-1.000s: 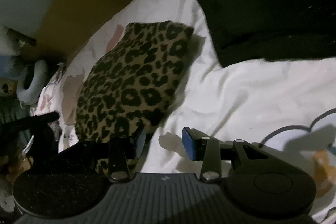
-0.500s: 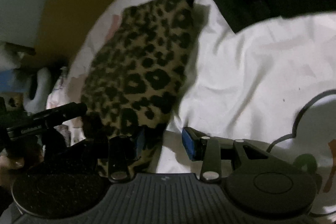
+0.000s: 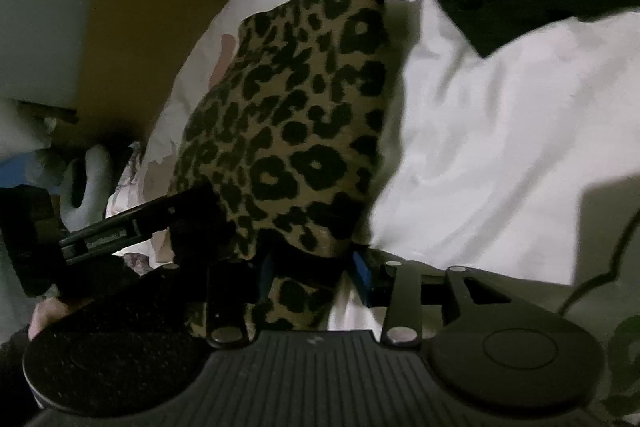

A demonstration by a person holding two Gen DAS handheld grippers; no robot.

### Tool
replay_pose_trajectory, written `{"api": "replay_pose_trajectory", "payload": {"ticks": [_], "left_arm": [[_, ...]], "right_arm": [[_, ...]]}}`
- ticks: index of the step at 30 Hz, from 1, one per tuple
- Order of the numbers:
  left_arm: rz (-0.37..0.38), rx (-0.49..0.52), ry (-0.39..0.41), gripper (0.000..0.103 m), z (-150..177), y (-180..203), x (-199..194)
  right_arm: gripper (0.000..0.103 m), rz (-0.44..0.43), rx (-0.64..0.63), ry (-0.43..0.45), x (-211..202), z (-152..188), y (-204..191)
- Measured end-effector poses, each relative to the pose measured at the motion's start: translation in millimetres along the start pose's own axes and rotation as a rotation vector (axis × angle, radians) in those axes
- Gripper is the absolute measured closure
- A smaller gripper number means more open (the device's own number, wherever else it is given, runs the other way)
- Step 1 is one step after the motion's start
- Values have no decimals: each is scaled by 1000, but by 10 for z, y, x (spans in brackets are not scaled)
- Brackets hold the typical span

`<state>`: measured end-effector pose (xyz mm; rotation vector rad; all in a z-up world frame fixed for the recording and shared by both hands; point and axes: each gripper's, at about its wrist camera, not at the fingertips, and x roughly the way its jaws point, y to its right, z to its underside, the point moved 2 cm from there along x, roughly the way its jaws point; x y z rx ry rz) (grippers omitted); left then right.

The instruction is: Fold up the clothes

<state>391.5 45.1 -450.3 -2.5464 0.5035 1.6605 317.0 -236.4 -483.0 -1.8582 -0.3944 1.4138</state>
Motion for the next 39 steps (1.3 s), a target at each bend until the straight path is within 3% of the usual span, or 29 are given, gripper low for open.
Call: {"api": "replay_pose_trajectory", "payload": {"ticks": [4,6,8,9,13,16,17,20,25,29,32,34,36,39], "left_arm": [[16,-11,21,11,-39,-37,-25],[34,-18,17,11,-46,-72,-7],[61,-42,-1,11,-39,-120,40],[71,-56,-5,11,-32,-136,57],[101,-102,-13,16,1,-171,97],[135,-129,-20,27,-10,-199,50],[152,-135,-22,38,-19,-206,29],[196,-123,-29,44,-29,-197,-15],[193,-108,-26,37,-72,-247,-42],[164,-98,-15,18,-102,-307,-36],[173,-98,-40,18,-93,-353,38],[197,-151,-50,19,-59,-403,76],[209,-188,-51,28,-10,-418,102],[208,-218,-47,35,24,-420,105]], "right_arm": [[61,-25,43,0,14,-7,13],[67,-31,84,0,13,-18,52],[87,-43,94,8,-22,-31,50],[92,-50,99,12,-39,-37,49],[96,-66,86,18,-102,-55,-3],[97,-83,65,12,-139,-74,-33],[97,-93,70,8,-147,-86,-21],[96,-98,68,11,-178,-167,5],[92,-94,89,37,-259,-256,123],[61,-109,149,40,-196,-208,235],[53,-132,191,27,-105,-166,283],[53,-159,215,0,7,-130,271],[54,-173,240,-27,118,-97,255],[72,-162,192,-55,182,-93,177]]}}
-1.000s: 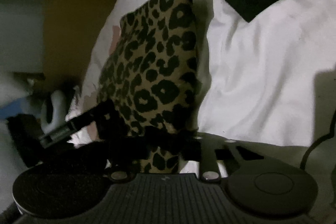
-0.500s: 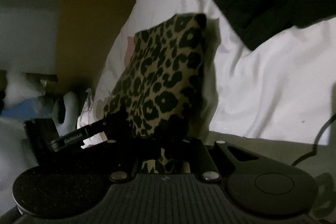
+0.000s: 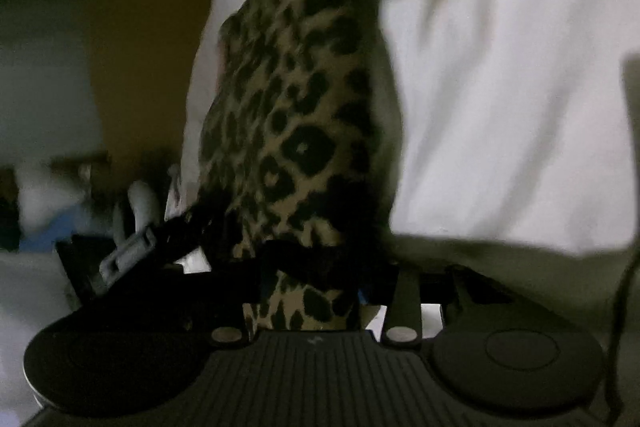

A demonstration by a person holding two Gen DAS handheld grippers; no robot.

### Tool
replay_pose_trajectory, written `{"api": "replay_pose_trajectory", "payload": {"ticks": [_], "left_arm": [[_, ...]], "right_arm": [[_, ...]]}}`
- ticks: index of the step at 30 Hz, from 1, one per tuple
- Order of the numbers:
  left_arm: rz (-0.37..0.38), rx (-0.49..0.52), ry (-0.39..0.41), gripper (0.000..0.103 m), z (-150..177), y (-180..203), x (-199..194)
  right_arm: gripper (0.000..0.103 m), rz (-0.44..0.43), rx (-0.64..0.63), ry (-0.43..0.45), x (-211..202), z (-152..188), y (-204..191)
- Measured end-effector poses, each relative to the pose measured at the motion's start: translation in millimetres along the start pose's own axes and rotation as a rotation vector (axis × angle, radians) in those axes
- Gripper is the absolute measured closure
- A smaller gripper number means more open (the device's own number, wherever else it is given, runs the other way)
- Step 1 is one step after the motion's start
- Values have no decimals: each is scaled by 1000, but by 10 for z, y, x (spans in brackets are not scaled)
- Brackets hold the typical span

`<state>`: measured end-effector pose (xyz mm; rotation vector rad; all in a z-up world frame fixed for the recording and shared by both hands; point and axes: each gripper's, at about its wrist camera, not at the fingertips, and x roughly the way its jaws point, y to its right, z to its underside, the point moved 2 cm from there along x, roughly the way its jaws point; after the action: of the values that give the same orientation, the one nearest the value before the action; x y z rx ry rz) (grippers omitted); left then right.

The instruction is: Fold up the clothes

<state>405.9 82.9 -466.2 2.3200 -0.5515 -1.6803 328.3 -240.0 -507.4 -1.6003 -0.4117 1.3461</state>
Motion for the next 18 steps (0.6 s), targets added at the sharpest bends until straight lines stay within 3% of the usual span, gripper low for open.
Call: {"api": "replay_pose_trajectory", "payload": {"ticks": [1,3,6,8,18], "left_arm": [[-4,-6,3,37,-1,2,-8],[-4,-21,11,45,4,4,-25],[-24,-87,34,60,41,-9,-77],[-27,-131,41,63,64,-10,-117],[11,-248,7,70,269,150,-222]], "right_arm": [[87,7,-26,-8,9,1,-30],[93,-1,-22,-3,-11,-12,-33],[94,20,-103,1,-44,-25,-179],[95,5,-155,-5,-92,-48,-262],[95,32,-200,-29,-414,-288,-284]]}}
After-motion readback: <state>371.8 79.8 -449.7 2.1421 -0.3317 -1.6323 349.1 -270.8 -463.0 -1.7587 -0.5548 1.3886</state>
